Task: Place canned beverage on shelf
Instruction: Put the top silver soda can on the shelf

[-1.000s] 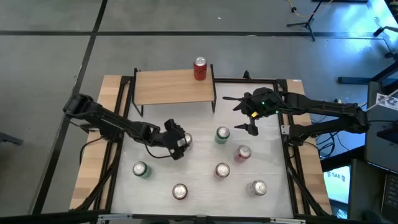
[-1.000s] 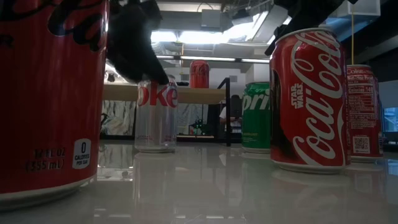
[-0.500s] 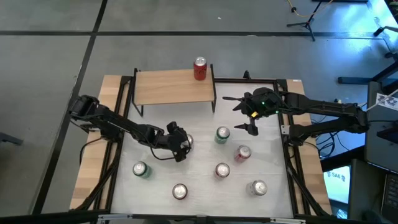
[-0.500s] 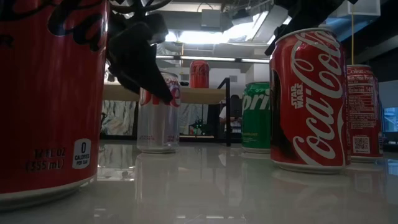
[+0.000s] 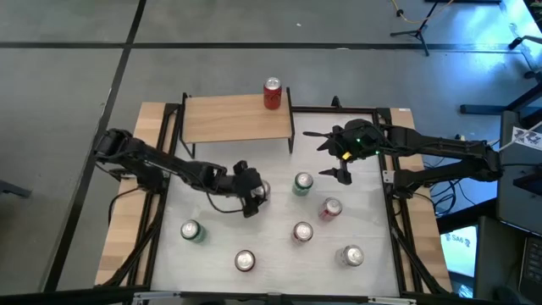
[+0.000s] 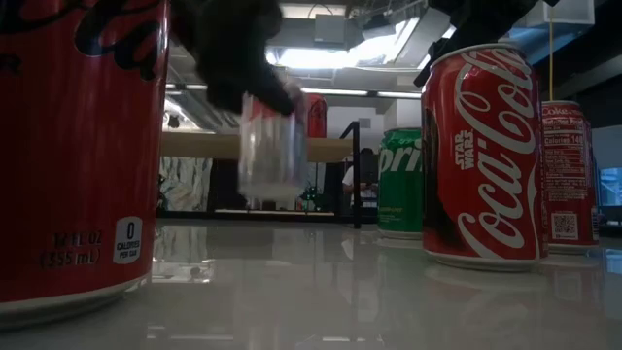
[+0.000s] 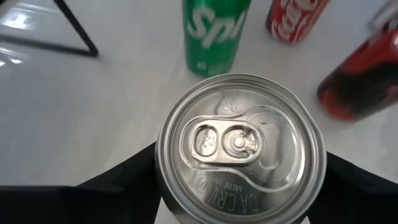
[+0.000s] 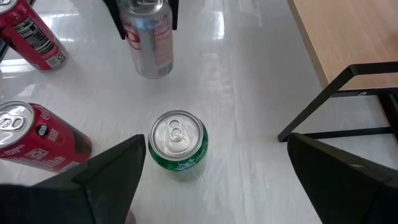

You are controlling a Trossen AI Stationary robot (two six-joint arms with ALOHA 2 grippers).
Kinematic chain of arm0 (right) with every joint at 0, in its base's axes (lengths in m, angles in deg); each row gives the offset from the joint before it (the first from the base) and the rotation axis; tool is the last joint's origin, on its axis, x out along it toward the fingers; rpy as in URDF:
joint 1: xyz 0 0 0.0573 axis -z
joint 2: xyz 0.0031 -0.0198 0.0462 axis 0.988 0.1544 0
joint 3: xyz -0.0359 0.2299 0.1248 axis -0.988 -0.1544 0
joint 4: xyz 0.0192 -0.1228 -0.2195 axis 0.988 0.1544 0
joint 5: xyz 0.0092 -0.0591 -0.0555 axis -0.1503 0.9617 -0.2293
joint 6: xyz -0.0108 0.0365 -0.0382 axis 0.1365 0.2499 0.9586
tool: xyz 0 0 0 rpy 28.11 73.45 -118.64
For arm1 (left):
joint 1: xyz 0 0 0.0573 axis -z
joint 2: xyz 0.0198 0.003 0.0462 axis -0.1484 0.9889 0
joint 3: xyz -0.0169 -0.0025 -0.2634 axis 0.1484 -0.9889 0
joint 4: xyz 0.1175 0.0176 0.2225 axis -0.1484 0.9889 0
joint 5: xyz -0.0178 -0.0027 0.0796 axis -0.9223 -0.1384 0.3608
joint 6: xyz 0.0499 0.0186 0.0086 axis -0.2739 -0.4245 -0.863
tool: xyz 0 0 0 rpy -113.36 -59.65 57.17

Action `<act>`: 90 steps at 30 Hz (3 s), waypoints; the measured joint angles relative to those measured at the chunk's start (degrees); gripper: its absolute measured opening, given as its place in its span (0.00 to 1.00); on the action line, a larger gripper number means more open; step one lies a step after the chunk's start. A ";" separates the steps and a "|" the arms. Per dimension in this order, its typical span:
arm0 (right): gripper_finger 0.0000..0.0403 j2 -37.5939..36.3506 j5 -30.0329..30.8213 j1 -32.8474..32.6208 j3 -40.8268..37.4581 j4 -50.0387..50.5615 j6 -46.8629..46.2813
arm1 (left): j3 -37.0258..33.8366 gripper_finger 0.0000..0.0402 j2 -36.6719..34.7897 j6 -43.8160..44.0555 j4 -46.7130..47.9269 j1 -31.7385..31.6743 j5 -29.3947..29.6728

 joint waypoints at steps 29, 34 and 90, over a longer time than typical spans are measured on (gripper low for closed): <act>0.96 0.00 -0.02 -0.02 0.02 0.05 0.02 | 25.56 0.70 -6.05 -23.78 25.40 -36.36 -17.18; 0.96 0.00 -0.02 -0.02 0.02 -1.28 0.02 | 25.47 0.71 -4.51 -27.54 24.44 -42.96 -18.80; 0.96 0.00 -0.02 -0.02 0.04 -6.04 1.70 | 23.94 0.71 2.68 -30.79 16.37 -56.94 -25.82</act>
